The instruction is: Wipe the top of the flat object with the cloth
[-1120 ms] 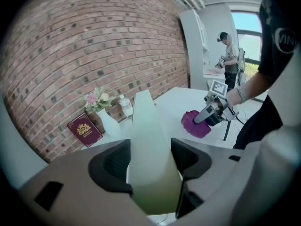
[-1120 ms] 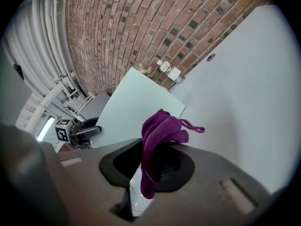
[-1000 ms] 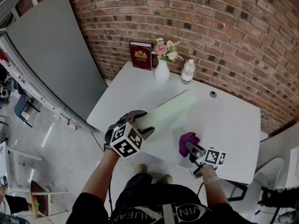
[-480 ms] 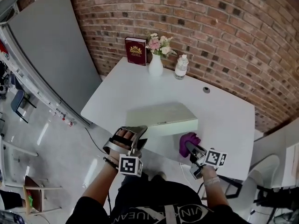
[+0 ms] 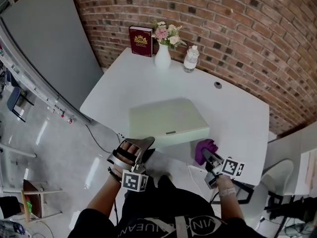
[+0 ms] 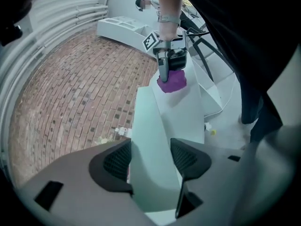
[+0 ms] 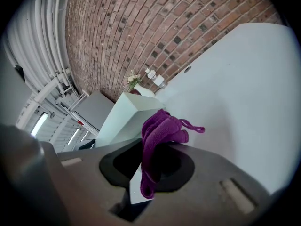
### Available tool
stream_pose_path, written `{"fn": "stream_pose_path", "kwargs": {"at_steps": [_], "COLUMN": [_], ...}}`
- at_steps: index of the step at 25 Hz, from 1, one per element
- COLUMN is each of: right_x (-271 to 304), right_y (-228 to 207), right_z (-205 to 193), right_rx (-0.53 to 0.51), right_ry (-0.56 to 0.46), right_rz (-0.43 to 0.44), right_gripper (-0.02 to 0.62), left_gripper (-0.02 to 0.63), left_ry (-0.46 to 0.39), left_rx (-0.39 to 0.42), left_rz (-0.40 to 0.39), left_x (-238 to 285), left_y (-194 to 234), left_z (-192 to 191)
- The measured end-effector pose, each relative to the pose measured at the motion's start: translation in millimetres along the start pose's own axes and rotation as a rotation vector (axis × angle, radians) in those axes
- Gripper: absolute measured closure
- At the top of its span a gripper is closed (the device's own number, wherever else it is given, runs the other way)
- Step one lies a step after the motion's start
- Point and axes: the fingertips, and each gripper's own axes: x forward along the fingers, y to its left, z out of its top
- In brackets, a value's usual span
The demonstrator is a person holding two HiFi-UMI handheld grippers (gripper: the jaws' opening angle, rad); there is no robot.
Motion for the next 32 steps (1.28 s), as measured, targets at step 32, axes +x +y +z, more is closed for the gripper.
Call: {"fn": "stream_pose_path", "kwargs": {"at_steps": [32], "right_x": [-20], "right_y": [-2], "right_z": [7], "right_rx": [-0.349], "right_ry": [0.119], "right_rz": [-0.194], "right_gripper": [0.531], "left_gripper": [0.557], "left_ry": [0.015], "left_rx": [-0.356], "left_rz": [-0.056], "left_x": [-37], "left_y": [-64], "left_z": [-35]}}
